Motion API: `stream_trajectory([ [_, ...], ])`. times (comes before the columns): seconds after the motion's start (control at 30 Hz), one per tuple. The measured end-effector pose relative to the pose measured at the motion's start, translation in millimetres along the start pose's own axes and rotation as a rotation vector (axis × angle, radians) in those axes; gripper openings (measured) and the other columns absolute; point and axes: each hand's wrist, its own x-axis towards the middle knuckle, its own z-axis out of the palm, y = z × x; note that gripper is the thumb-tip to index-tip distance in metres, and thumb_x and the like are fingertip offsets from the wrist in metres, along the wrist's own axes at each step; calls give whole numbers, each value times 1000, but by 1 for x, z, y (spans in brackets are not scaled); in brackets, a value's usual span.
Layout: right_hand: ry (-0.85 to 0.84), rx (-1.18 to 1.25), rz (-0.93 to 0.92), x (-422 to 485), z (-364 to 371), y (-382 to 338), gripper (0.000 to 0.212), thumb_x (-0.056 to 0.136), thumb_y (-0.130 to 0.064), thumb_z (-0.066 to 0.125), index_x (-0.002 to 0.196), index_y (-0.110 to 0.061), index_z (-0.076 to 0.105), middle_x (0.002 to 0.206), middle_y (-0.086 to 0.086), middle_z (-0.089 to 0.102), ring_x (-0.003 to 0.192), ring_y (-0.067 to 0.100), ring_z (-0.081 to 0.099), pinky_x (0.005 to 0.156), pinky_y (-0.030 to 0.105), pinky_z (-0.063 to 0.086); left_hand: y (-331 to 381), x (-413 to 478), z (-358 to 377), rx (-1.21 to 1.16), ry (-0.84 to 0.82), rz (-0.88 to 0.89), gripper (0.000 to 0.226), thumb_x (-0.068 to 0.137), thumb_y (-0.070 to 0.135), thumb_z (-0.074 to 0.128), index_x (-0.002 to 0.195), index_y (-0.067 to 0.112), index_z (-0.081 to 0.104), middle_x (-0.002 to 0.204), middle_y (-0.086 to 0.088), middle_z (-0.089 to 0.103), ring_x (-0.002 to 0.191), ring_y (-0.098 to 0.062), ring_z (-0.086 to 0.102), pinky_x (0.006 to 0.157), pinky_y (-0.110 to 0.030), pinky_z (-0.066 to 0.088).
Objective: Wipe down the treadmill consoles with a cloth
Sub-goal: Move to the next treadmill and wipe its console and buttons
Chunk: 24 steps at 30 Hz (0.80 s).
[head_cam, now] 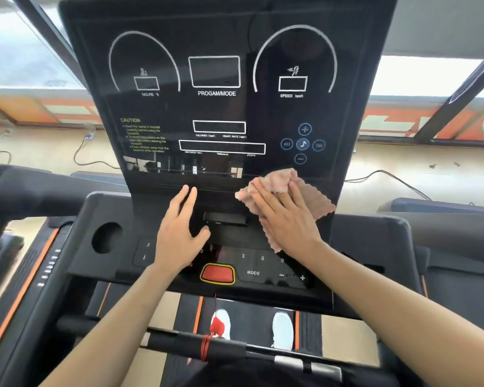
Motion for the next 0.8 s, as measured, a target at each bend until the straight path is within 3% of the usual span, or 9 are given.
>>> stream_trajectory([
  [0.17, -30, 52, 21, 35, -7, -41, 79, 96, -22, 55, 162, -18, 12, 171, 1, 3, 157, 29, 11, 127, 52, -3, -15, -8, -10, -118, -1, 16, 82, 86, 12, 73, 158, 26, 37, 165, 13, 32, 145, -1, 36, 109, -27, 39],
  [0.37, -55, 23, -79, 81, -13, -88, 85, 95, -32, 59, 162, -21, 7, 171, 0, 4, 155, 31, 16, 126, 53, -6, -58, -17, -27, -159, 75, -27, 66, 87, 8, 72, 148, 20, 52, 151, 5, 51, 140, -14, 48, 114, -28, 36],
  [0.43, -72, 43, -153, 96, -15, -103, 83, 94, -37, 61, 161, -23, 15, 171, 0, 10, 153, 31, 22, 127, 53, -2, -71, -18, -32, -143, 101, -14, 62, 87, 7, 72, 145, 18, 55, 147, 2, 55, 138, -17, 49, 114, -28, 36],
  [0.53, -68, 126, -272, 111, -22, -115, 62, 94, -37, 61, 152, -30, 41, 167, 2, 25, 150, 31, 29, 127, 52, 5, -82, -16, -38, -138, 154, 29, 55, 86, 6, 72, 140, 14, 60, 141, -2, 60, 133, -22, 52, 112, -34, 42],
  [0.63, 8, 299, -258, 101, -33, -108, 35, 97, -26, 58, 131, -28, 65, 160, 3, 40, 148, 34, 33, 124, 56, 17, -78, -13, -38, -114, 233, 146, 46, 85, 6, 69, 131, 9, 65, 132, -6, 64, 124, -26, 56, 110, -34, 45],
  [0.7, 76, 404, -186, 82, -39, -97, 32, 96, -20, 58, 124, -23, 70, 155, 5, 48, 144, 35, 39, 115, 57, 33, -69, -10, -34, -85, 231, 286, 43, 84, 5, 68, 127, 7, 68, 131, -8, 65, 123, -29, 58, 107, -41, 48],
  [0.8, 177, 455, 26, 50, -42, -85, 36, 95, -19, 49, 125, -20, 70, 142, 4, 59, 131, 29, 50, 103, 45, 43, -53, -1, -20, 19, 54, 560, 52, 90, 13, 67, 141, 14, 61, 152, -8, 55, 143, -29, 46, 117, -46, 40],
])
